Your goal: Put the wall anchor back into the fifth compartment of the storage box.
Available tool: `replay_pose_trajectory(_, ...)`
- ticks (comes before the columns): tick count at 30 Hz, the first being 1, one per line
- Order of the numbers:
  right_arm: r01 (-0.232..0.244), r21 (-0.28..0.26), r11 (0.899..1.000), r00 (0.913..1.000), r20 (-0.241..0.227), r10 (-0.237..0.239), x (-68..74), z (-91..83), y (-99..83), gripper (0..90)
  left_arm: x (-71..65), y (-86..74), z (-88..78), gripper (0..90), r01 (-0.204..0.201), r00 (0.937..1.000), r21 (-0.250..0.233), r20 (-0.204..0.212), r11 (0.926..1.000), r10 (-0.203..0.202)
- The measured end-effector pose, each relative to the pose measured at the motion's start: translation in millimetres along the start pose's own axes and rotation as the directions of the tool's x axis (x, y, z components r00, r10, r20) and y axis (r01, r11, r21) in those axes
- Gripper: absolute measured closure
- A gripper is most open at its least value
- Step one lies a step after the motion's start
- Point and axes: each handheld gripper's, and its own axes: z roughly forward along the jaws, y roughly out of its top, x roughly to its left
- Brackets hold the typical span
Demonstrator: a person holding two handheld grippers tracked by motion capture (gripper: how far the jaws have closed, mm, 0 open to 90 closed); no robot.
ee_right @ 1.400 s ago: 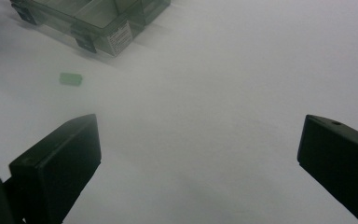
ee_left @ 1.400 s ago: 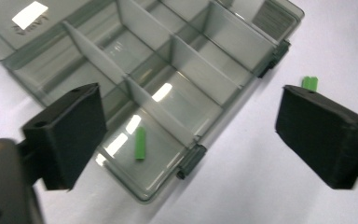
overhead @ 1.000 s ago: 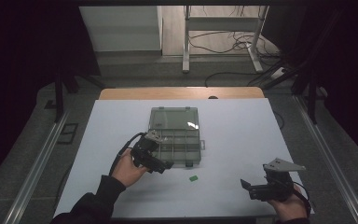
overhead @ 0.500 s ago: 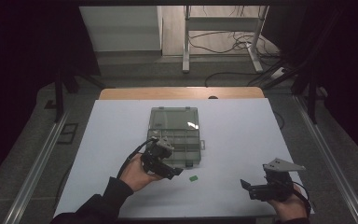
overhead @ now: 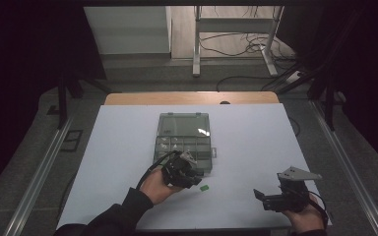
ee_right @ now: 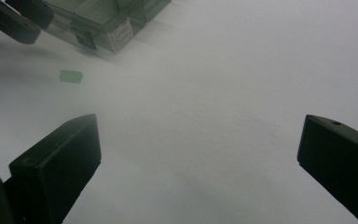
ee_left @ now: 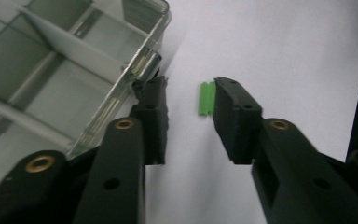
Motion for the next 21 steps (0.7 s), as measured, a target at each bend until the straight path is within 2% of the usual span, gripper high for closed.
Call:
replay_pose_trajectory(6,0.004,0.009,1.000,1.0000,0.000,-0.004,0.5,0.4,0.2,0.0,-1.9,2.1,12.6,75.1,-0.008,1.0000,0.028,-0.003,0.9996,0.008)
replay_pose_trajectory(15,0.008,0.012,1.000,1.0000,-0.001,-0.008,0.7,0.8,0.2,0.0,-5.9,6.2,30.7,77.3,-0.043,0.9991,0.078,-0.001,0.9960,0.044)
replay_pose_trajectory(21,0.010,0.013,1.000,0.9999,-0.003,-0.010,0.7,0.9,0.2,0.0,-5.7,7.2,34.5,78.3,-0.043,0.9991,0.082,0.001,0.9957,0.043)
